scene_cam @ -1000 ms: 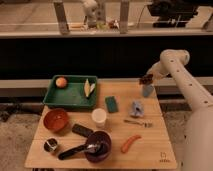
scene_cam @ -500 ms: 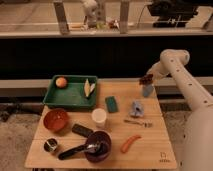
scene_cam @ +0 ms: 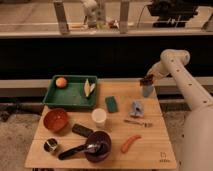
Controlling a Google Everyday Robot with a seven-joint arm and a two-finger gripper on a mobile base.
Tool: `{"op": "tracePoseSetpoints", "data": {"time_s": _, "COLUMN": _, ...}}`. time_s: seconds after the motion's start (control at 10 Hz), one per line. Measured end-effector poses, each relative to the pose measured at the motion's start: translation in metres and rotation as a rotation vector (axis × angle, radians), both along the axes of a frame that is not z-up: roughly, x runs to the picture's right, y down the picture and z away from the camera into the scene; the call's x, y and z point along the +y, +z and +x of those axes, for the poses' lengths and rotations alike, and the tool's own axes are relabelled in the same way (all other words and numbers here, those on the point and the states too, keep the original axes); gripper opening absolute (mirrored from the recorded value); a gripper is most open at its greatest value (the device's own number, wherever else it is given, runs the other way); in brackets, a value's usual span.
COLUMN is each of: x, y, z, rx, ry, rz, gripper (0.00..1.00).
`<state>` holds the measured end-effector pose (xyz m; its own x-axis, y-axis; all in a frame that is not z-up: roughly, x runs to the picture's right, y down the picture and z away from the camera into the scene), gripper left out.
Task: Place grapes in plastic cup
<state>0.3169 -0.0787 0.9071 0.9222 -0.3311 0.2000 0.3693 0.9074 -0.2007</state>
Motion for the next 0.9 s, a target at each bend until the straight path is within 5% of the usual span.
{"op": "tracePoseSetpoints", "data": {"time_s": 0.9, "x": 0.0012, "y": -0.002, "z": 0.0002, "rx": -0.036, "ry": -0.016, "rz": 0.004, "gripper": 0.8}}
